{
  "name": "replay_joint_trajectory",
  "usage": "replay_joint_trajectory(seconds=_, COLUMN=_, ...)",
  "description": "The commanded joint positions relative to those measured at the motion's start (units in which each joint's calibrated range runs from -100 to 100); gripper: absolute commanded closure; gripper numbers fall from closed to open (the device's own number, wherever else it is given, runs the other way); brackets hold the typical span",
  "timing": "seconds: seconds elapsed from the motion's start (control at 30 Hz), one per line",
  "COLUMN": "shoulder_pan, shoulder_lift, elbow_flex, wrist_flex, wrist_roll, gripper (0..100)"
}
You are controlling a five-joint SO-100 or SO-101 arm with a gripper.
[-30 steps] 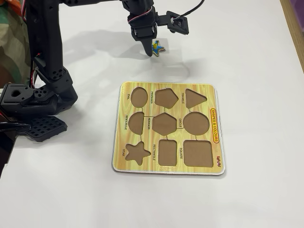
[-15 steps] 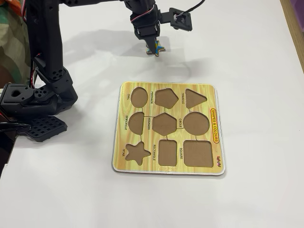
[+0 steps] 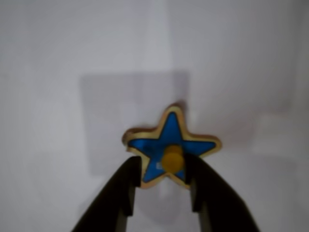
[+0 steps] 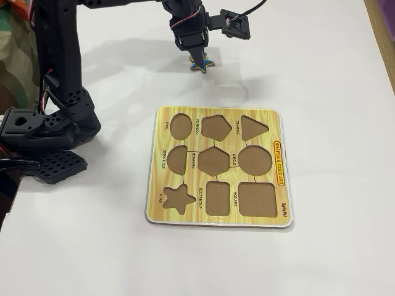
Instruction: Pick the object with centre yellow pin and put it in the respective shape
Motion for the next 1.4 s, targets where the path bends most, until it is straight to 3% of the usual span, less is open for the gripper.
replay_joint_trajectory(seconds=0.0, shoulder_pan=0.75, shoulder_lift=-3.08, elbow_flex=-0.45, wrist_flex=-0.29, wrist_roll=0.28, gripper=96)
replay_joint_trajectory(seconds=1.37, shoulder_pan=0.95, shoulder_lift=-4.00, elbow_flex=-0.99, wrist_flex=-0.47, wrist_roll=0.28, gripper=96)
